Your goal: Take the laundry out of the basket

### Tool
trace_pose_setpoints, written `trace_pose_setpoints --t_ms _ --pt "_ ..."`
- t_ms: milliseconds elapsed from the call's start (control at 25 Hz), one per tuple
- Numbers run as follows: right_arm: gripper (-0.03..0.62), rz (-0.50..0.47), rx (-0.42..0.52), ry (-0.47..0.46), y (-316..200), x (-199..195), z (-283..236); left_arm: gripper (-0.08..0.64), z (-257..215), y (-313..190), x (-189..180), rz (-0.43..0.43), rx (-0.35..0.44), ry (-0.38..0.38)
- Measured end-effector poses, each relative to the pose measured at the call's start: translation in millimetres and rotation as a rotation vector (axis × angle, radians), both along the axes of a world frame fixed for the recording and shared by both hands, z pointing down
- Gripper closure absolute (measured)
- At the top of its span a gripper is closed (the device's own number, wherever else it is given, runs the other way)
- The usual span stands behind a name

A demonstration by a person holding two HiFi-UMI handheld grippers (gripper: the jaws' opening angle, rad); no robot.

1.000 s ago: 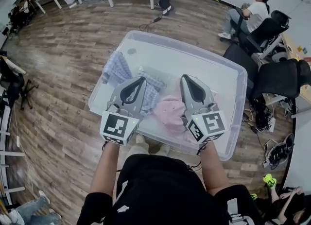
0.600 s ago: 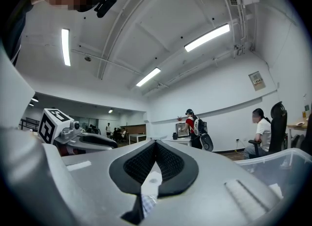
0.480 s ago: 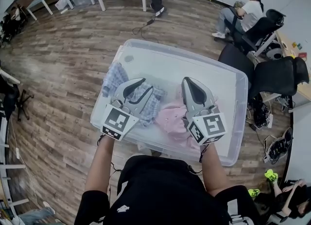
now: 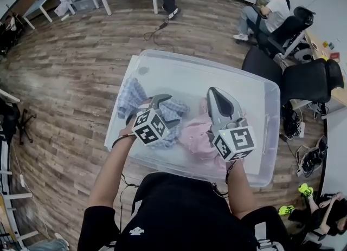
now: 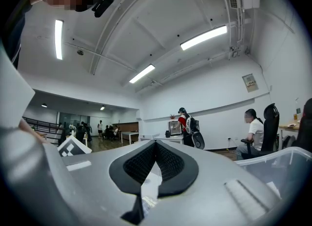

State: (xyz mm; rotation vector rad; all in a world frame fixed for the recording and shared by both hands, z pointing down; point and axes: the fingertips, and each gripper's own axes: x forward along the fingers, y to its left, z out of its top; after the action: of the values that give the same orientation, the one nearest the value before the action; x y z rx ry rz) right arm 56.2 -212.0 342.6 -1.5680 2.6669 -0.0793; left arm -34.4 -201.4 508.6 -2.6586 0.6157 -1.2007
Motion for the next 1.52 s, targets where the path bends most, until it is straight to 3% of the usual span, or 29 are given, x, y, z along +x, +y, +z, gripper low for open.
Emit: trace_pose_setpoints --t_ms 80,240,360,480,720,920,1200,1240,1360,1520 --pt "0.595 0.004 -0.006 0.001 -1 -3 1 0.152 29 -2 0 0.036 -0.045 -0.071" --pt "0.595 0.018 -0.015 0.007 -4 -1 4 0.089 66 -9 -5 0.047 -0.091 -0.126" --pt "0.595 0.031 -0.027 0.007 -7 3 8 0.033 90 -11 -6 0.062 -0.102 -0.168" --pt "0.595 0.038 -0.039 0.009 -9 5 12 0.002 119 -13 -13 0.096 -0.109 -0.264" --pt "0.595 0.057 -0.062 0.022 -11 9 17 -0.018 170 -14 -30 0.181 -0.114 -0.48" --pt "0.595 0.072 -0.074 0.03 -13 10 21 -0.014 202 -19 -47 0.185 -0.107 -0.605" --pt "0.595 0.082 -0.085 0.043 -14 14 24 0.087 228 -14 -54 0.178 -0.167 -0.68" --pt "0.595 0.082 -0.086 0.044 -14 14 25 0.113 228 -15 -54 0.175 -0.168 -0.687" --pt "0.595 0.084 -0.088 0.047 -14 15 26 0.287 227 -17 -56 0.175 -0.133 -0.72" --pt "0.595 0.085 -0.084 0.046 -15 14 25 0.355 222 -19 -57 0.14 -0.152 -0.714"
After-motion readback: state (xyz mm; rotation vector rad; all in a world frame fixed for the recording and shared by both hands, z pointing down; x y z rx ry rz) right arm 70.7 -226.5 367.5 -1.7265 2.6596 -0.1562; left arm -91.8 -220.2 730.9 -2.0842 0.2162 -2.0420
